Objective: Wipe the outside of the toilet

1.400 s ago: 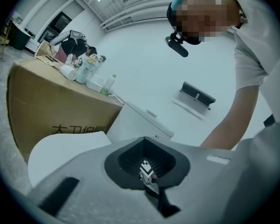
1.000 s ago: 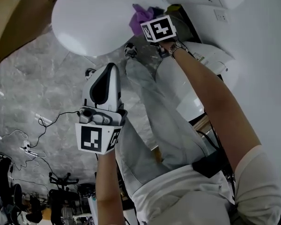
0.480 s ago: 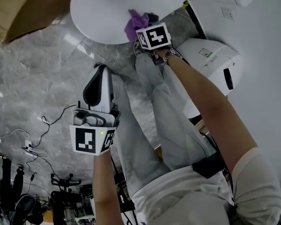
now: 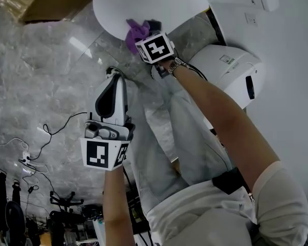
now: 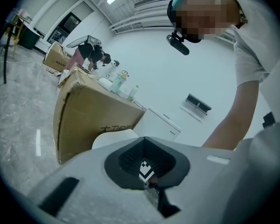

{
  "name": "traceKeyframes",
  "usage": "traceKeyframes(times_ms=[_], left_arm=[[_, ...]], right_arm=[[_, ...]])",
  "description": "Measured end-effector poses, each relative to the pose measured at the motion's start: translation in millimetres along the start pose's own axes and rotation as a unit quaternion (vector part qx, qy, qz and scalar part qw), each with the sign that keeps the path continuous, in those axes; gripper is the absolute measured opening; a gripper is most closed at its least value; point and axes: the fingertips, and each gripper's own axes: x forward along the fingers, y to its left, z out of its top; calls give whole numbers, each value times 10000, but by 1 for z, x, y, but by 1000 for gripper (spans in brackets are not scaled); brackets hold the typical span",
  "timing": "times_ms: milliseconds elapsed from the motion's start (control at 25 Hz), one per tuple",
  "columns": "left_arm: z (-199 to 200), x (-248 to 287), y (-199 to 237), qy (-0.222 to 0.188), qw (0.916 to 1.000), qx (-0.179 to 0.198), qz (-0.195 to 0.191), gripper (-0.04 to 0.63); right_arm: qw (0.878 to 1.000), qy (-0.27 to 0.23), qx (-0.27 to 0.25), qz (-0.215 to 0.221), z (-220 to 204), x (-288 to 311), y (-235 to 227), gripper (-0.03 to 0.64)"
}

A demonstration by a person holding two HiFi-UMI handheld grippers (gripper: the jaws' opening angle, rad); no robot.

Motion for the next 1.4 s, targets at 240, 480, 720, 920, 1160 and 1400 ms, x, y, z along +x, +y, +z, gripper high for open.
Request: traceKeyframes(times_ms=[240, 480, 720, 920, 1160, 1400], left_arm=[[11, -19, 25, -188, 9995, -65, 227, 5], [20, -37, 56, -297, 9983, -133, 478, 5], [28, -36, 72, -318, 9980, -148, 533, 5], [33, -32, 73, -275, 9983, -114, 507, 5], [34, -18, 63, -184, 9994, -4, 294, 5], [34, 11, 19, -29, 9993, 264, -267, 5]], right_arm=[[9973, -36, -668, 288, 37, 16, 52, 127], [9956, 62, -786, 503, 79, 30, 82, 127], [9951, -55, -937, 309, 122, 35, 70, 127], [9977, -349, -548, 172, 158, 33, 59, 126], [9940, -1069, 92, 200, 163, 0, 33, 124], [9807, -1665, 872, 531, 105, -56, -20, 126]])
